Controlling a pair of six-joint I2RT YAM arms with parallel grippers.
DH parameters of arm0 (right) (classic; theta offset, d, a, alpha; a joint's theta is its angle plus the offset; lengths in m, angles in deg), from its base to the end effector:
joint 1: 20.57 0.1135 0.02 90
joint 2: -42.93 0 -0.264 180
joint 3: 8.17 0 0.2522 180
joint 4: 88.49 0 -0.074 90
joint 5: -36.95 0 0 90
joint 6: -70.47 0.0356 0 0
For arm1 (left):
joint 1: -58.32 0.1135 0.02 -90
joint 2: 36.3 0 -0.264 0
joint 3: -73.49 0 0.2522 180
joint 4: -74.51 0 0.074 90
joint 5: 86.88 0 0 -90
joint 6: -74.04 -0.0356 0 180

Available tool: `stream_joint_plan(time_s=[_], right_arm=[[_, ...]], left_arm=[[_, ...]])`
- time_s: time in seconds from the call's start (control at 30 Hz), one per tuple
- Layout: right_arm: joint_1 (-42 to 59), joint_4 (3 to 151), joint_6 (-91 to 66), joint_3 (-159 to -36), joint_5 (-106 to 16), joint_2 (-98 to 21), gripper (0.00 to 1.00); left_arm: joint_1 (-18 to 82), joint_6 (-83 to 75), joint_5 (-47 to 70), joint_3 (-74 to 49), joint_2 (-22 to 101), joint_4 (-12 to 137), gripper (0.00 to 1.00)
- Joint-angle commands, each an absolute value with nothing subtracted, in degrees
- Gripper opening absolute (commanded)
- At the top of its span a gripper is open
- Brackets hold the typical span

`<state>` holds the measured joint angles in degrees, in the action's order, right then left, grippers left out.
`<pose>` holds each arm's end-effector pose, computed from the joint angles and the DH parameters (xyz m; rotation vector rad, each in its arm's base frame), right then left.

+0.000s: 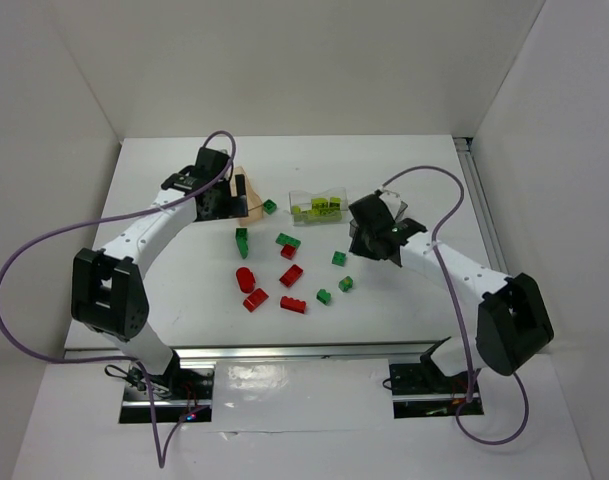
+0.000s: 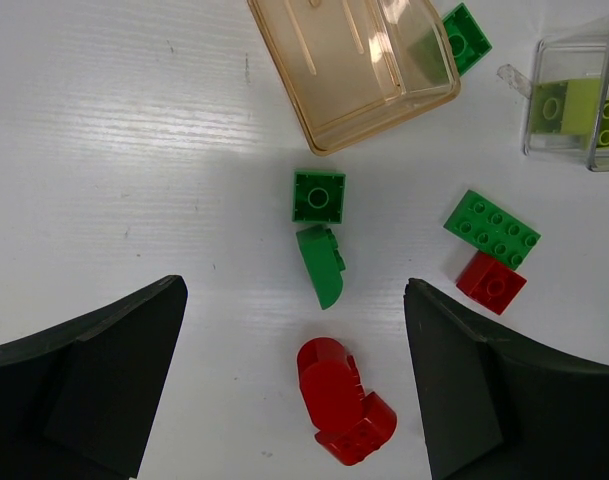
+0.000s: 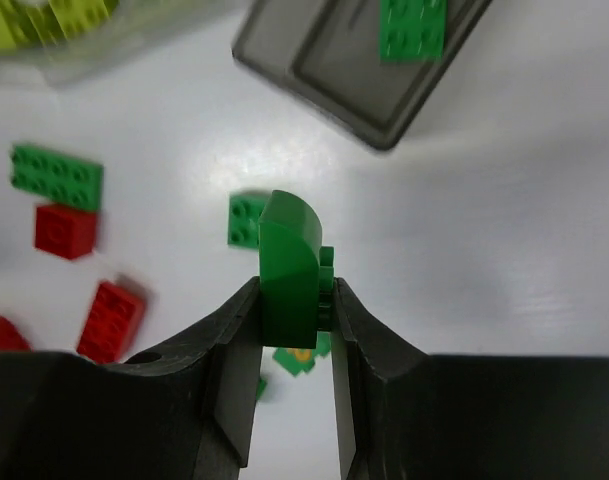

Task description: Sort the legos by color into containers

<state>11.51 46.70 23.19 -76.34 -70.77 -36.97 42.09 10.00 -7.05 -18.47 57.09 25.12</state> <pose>0.2431 0.1396 0.2321 0.3474 2.4709 0.1464 0.3442 -0.0936 0.2862 -0.2840 2.4252 -0.1100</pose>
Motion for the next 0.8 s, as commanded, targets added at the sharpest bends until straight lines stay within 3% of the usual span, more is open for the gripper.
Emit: stream_joint_plan(time_s=[0.0, 0.23, 0.27, 0.3, 0.33, 0.43, 0.53, 0.63, 0.77], right_arm=[[8.09, 46.63, 18.80, -81.77, -76.17, -37.39, 0.31], [0.97, 54.36, 12.38, -88.80, -76.17, -46.09, 0.31], [0.44, 55.15, 11.85, -89.42, -76.17, -48.54, 0.34], [-0.35, 55.86, 10.63, -90.30, -74.43, -49.87, 0.52], [-0.35, 55.86, 10.62, -92.48, -74.41, -51.19, 0.63], [-0.35, 53.93, 10.00, -94.53, -74.41, -53.22, 0.70], [0.70, 54.54, 10.53, -91.29, -74.41, -48.67, 0.70], [2.98, 52.71, 11.67, -85.93, -74.94, -42.25, 0.61], [7.81, 50.16, 14.48, -78.46, -70.90, -34.78, 0.66]], left_arm=[[41.88, 11.02, -6.54, -20.87, 58.10, 25.25, 0.99], [41.88, 10.50, -6.54, -21.40, 58.10, 25.25, 0.99], [41.88, 10.50, -6.54, -21.40, 58.10, 25.25, 0.99], [41.88, 10.50, -6.54, -21.40, 58.10, 25.25, 0.99], [41.88, 10.50, -6.54, -21.92, 58.10, 25.25, 0.99], [41.88, 10.50, -6.54, -21.93, 58.10, 24.72, 0.99], [41.88, 10.50, -6.02, -22.53, 58.10, 24.72, 0.99], [41.88, 9.97, -6.02, -23.15, 58.63, 24.72, 0.99], [41.88, 9.44, -6.63, -23.77, 58.63, 24.19, 0.99]])
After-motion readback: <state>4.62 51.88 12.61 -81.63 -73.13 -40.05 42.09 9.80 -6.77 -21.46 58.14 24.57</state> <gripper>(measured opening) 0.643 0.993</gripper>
